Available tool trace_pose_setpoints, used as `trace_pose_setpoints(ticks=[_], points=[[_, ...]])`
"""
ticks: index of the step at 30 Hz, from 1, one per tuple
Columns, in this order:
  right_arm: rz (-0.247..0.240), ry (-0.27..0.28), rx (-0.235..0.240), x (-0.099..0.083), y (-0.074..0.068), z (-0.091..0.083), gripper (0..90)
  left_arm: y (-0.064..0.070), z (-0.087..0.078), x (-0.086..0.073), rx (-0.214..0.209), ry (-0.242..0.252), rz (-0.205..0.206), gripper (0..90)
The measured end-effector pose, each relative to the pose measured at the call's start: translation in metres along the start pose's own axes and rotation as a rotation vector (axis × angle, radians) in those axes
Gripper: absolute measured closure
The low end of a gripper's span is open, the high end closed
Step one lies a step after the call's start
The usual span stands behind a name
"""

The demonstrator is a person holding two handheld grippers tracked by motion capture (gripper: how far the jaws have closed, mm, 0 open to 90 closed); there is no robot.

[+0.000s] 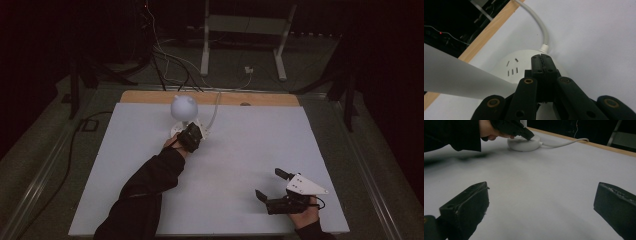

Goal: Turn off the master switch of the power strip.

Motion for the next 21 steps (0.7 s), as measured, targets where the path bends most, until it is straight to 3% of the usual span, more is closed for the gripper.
trace_pose_setpoints(ticks=[2,5,13,17,21], points=[[0.002,0.004,0.000,0.000,0.000,0.000,0.0,0.001,0.000,0.001,-0.003,0.019,-0.029,90.0],[0.004,0.003,-0.001,0.000,0.001,-0.001,0.0,0.001,-0.002,0.004,0.006,0.033,-0.021,90.0],[0.004,0.003,0.000,0.000,0.001,-0.001,0.0,-0.001,-0.010,0.010,-0.040,0.059,-0.067,90.0],[0.004,0.004,0.000,0.000,0.001,-0.001,0.0,0.002,-0.015,0.013,-0.061,0.071,-0.055,90.0],[0.003,0.003,0.000,0.000,0.001,-0.001,0.0,0.002,-0.019,0.015,-0.078,0.069,-0.076,89.5]])
Point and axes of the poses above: each handheld gripper's, and its own axes: z roughly forward along the jaws, x roughly out of its top, y roughly to its right, the point moved 8 cm from there along z, roughly forward along the jaws, and after that the axes turned 14 degrees about z, right-handed, at the moved point
